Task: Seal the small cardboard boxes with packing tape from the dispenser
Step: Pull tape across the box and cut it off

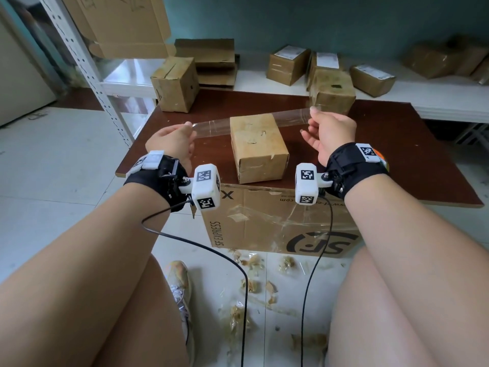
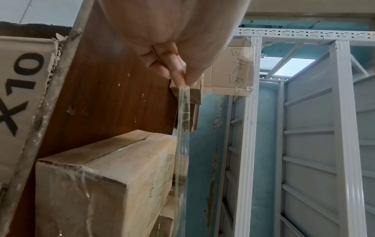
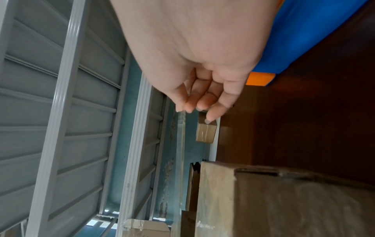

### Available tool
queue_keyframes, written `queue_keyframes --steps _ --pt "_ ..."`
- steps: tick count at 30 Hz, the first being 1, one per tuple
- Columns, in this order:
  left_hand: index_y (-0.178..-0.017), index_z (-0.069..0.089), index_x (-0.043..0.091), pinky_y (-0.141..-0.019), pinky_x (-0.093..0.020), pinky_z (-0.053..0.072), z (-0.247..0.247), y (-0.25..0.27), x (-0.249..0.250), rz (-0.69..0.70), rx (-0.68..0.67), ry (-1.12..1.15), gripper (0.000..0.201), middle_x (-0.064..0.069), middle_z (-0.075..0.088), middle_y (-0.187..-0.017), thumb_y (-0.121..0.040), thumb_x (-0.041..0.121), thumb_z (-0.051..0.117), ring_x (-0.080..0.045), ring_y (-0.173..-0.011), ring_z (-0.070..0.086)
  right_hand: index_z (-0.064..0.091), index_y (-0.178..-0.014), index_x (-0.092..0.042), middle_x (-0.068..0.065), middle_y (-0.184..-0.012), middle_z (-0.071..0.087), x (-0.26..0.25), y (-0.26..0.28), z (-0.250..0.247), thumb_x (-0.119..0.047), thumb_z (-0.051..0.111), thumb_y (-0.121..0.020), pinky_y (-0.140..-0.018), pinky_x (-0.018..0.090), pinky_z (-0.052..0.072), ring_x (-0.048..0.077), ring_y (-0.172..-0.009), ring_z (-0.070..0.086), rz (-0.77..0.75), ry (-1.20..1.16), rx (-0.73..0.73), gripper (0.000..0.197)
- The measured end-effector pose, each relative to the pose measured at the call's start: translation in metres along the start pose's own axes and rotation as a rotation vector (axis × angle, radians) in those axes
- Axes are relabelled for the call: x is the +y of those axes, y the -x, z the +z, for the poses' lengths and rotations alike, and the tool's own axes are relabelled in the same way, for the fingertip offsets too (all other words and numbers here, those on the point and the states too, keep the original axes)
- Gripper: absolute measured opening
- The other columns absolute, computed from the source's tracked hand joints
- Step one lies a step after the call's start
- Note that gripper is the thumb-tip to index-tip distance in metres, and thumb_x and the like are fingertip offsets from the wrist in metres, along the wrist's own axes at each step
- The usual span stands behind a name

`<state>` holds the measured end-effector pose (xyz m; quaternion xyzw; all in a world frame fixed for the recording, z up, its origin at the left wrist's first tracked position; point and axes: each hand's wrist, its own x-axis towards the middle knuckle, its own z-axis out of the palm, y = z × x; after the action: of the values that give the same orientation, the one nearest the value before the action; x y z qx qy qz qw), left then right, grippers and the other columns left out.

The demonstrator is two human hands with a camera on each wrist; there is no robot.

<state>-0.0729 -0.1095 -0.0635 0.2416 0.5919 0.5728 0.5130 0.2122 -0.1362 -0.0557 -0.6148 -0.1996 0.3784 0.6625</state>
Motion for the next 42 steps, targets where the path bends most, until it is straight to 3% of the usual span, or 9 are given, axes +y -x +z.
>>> queue_keyframes --steps 3,11,16,22,27,29,32,37,42 --pt "-0.088 0.077 0.010 -0.063 -0.025 0.053 0.001 -0.002 0.000 -0.059 -0.015 -0.011 0.008 -0.003 0.078 -0.071 -0.093 0.013 0.082 -0.010 -0.058 0.067 0.074 -0.099 -0.004 0.007 -0.084 0.068 0.002 -0.003 0.003 -0.014 0.077 -0.096 -0.076 0.039 0.067 0.017 -0.075 0.065 0.026 -0.015 0.022 0.010" --pt "-0.102 0.075 0.011 -0.079 -0.018 0.056 0.002 0.003 0.007 -0.243 -0.116 0.049 0.010 -0.001 0.081 -0.086 -0.095 0.015 0.079 -0.003 -0.069 0.075 0.070 -0.094 -0.005 0.006 -0.081 0.061 0.004 -0.006 0.006 -0.012 0.070 -0.101 -0.072 0.039 0.067 0.017 -0.072 0.059 0.039 -0.050 0.085 0.010" --pt "-0.108 0.072 0.015 -0.063 -0.015 0.050 0.000 0.000 0.009 -0.226 -0.199 0.027 0.008 0.008 0.080 -0.096 -0.101 0.019 0.070 0.005 -0.072 0.075 0.069 -0.095 -0.004 0.007 -0.083 0.060 0.006 -0.009 0.005 -0.014 0.067 -0.103 -0.071 0.040 0.067 0.017 -0.073 0.059 0.032 -0.033 0.103 0.012" --pt "-0.110 0.075 0.016 -0.085 -0.021 0.055 -0.007 -0.005 0.004 -0.272 -0.146 0.018 0.017 0.007 0.083 -0.096 -0.095 0.023 0.080 -0.001 -0.087 0.079 0.067 -0.092 -0.011 0.007 -0.089 0.062 0.015 -0.013 0.004 -0.020 0.064 -0.105 -0.072 0.039 0.067 0.018 -0.081 0.062 0.010 0.101 0.095 0.016" --pt "-0.112 0.071 0.015 -0.076 -0.019 0.056 -0.005 -0.003 -0.002 -0.299 -0.118 0.030 0.019 0.009 0.082 -0.093 -0.096 0.020 0.080 -0.001 -0.082 0.079 0.067 -0.085 -0.014 0.000 -0.074 0.065 0.024 -0.018 0.001 -0.026 0.062 -0.106 -0.087 0.045 0.064 0.017 -0.078 0.068 -0.002 0.218 0.111 0.024" --pt "-0.109 0.069 0.015 -0.084 -0.019 0.059 -0.004 -0.002 -0.003 -0.309 -0.127 0.032 0.016 0.008 0.082 -0.087 -0.097 0.021 0.079 -0.001 -0.083 0.079 0.067 -0.085 -0.014 0.000 -0.074 0.066 0.026 -0.022 0.001 -0.026 0.062 -0.106 -0.088 0.045 0.064 0.016 -0.078 0.071 0.000 0.224 0.120 0.025" --pt "-0.110 0.066 0.014 -0.095 -0.021 0.058 -0.004 -0.004 -0.006 -0.320 -0.135 0.036 0.015 0.006 0.081 -0.099 -0.100 0.021 0.076 -0.002 -0.088 0.079 0.065 -0.082 -0.011 0.002 -0.073 0.065 0.030 -0.025 0.001 -0.024 0.061 -0.106 -0.086 0.043 0.065 0.017 -0.076 0.074 -0.002 0.236 0.113 0.028" --pt "-0.106 0.062 0.012 -0.083 -0.016 0.058 -0.006 -0.010 -0.009 -0.368 -0.122 0.014 0.019 0.006 0.077 -0.091 -0.102 0.027 0.073 -0.001 -0.078 0.071 0.060 -0.079 -0.011 0.003 -0.076 0.068 0.036 -0.022 0.004 -0.024 0.060 -0.107 -0.087 0.045 0.065 0.022 -0.084 0.079 -0.030 0.358 0.053 0.031" --pt "-0.114 0.069 0.008 -0.059 -0.015 0.057 -0.002 -0.016 -0.013 -0.342 -0.042 -0.010 0.020 0.002 0.078 -0.094 -0.102 0.023 0.074 -0.002 -0.070 0.072 0.060 -0.072 -0.013 0.004 -0.072 0.066 0.048 -0.010 0.007 -0.022 0.061 -0.106 -0.087 0.053 0.064 0.030 -0.078 0.076 -0.020 0.482 -0.032 0.036"
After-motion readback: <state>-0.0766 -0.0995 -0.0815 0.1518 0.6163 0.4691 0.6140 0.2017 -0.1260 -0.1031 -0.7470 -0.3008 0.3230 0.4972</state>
